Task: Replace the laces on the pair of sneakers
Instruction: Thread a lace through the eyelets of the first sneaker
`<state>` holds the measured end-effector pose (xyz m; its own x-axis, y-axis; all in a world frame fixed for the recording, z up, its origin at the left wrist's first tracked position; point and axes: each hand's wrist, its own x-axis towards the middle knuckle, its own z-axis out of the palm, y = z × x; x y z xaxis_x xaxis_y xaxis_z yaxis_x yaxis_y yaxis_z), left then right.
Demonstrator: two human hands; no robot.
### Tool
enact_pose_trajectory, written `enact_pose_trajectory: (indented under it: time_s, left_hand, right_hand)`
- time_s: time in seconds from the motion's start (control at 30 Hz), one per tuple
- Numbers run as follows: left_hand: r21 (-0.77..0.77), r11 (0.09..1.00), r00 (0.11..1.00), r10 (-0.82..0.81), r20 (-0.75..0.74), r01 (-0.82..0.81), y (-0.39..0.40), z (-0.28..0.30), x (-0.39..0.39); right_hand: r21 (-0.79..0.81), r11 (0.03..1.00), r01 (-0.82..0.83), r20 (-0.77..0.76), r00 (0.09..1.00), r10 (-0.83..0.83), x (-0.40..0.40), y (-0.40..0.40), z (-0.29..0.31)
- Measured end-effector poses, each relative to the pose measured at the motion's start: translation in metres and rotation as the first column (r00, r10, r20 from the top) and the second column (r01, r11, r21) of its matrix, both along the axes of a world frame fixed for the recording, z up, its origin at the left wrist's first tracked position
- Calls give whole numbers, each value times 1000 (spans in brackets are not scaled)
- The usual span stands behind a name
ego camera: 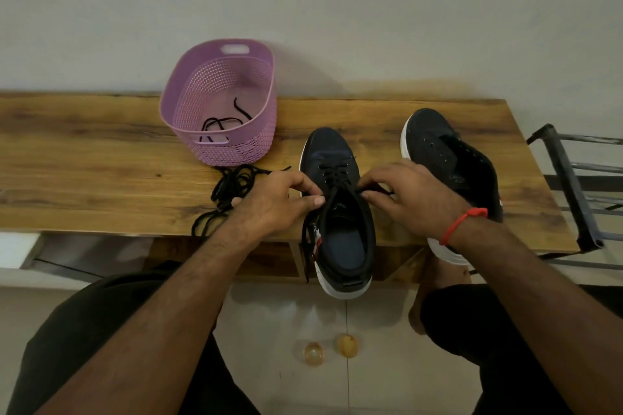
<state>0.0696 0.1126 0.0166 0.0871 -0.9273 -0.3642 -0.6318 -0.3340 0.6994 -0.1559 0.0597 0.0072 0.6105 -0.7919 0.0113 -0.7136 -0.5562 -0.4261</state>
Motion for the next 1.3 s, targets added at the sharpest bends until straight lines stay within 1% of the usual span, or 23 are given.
enact_pose_trajectory:
  time_s: [0.13, 0.2, 0.3, 0.43, 0.5, 0.6, 0.7, 0.8, 0.87, 0.93, 1.0, 1.1, 1.2, 1.3]
  left_hand:
    - [-21, 1000, 1000, 21, 2, -21, -1, -3, -3]
    - [-31, 999, 998, 24, 66, -22, -2, -6, -2]
    - [-62, 998, 979, 3, 202, 9, -2, -9, 1]
    - [-30, 999, 940, -21, 341, 33, -3, -14, 8]
    - [14, 999, 938, -37, 344, 34, -4, -16, 10]
    - [28, 998, 964, -66, 256, 60, -5, -17, 7]
    - [20, 995, 979, -95, 181, 93, -2, -14, 8]
    - [-35, 998, 997, -57, -46, 55, -1, -10, 14]
    - [-46, 999, 982, -6, -189, -3, -1, -3, 18]
    - [-48, 999, 958, -4, -288, -10, -1, 5, 20]
    - [-54, 999, 930, -20, -366, 1, -1, 14, 22]
    - [-81, 996, 866, -21, -499, -23, 6, 30, 22]
    - [-97, 989, 785, 26, -619, -109, 15, 51, 16]
    - [-102, 985, 735, 34, -677, -139, 18, 84, 6]
  right_hand:
    - [-27, 1000, -6, -31, 1000, 5, 4, 1, 0]
    - [-25, 1000, -3, -56, 998, 2, 3, 0, 1]
    - [-35, 999, 1, -82, 997, -4, 1, -1, 3]
    - [-19, 1000, 8, -102, 995, -10, -6, -4, 4]
    - [5, 1000, 9, -124, 992, -8, -7, -4, 3]
    - [36, 999, 29, -130, 991, -24, -7, -6, 1]
    - [100, 993, 62, -74, 996, -54, -8, -6, 0]
    - [188, 980, 68, 40, 996, -77, -9, -4, 1]
    - [287, 953, 97, 147, 979, -143, -10, -4, 7]
    - [413, 902, 128, 276, 926, -258, -10, -5, 16]
    - [525, 843, 116, 378, 856, -353, -8, -7, 31]
    - [665, 746, -11, 513, 733, -447, -7, -3, 55]
    - [726, 679, -110, 580, 630, -517, -4, 4, 76]
    - [733, 661, -162, 620, 559, -550, 2, 10, 103]
